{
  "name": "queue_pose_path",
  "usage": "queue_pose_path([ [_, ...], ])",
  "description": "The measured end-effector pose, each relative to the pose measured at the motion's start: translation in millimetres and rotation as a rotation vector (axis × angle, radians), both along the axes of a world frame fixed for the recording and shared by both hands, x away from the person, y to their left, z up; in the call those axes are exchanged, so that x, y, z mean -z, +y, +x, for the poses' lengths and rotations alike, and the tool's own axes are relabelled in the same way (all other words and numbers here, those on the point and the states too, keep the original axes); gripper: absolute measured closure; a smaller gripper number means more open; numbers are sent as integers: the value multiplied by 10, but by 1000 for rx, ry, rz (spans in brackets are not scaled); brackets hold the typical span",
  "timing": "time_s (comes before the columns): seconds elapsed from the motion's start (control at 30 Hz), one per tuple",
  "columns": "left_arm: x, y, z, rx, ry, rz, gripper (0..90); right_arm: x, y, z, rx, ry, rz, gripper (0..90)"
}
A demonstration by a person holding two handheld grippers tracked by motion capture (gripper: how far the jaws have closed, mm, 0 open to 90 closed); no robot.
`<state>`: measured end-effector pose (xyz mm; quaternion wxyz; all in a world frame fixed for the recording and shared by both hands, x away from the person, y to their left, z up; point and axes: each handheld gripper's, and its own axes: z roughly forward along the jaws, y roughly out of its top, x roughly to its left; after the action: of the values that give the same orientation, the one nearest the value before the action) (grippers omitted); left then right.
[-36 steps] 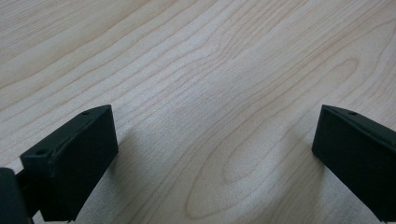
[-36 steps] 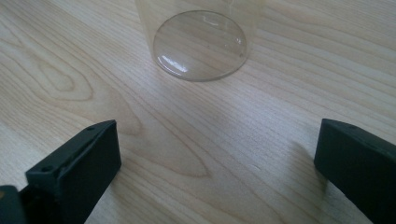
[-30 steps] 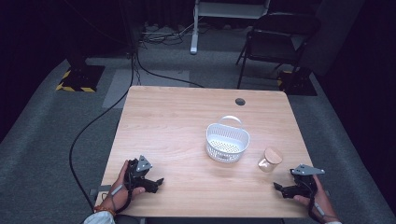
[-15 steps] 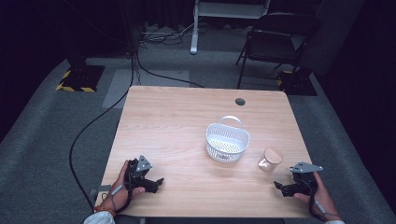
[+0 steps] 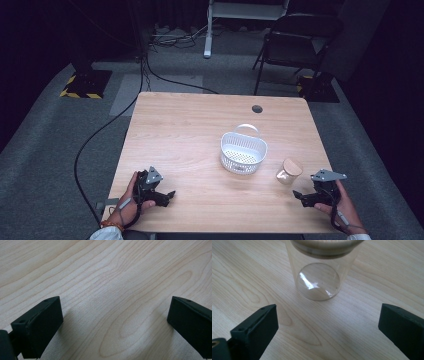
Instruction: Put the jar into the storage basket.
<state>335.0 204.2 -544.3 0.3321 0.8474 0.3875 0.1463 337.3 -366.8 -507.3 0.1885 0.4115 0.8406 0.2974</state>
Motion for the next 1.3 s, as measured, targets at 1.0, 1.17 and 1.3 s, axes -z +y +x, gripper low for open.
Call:
queue_pose_path([
  [1.0, 0, 0, 0, 0, 0, 0, 1, -149, 187, 292, -10, 6, 3, 34],
  [1.17, 0, 0, 0, 0, 0, 0, 1, -157, 202, 364, -4, 10, 19, 39],
  [1.3, 0, 0, 0, 0, 0, 0, 1, -151, 236, 421, -6, 16, 27, 41],
])
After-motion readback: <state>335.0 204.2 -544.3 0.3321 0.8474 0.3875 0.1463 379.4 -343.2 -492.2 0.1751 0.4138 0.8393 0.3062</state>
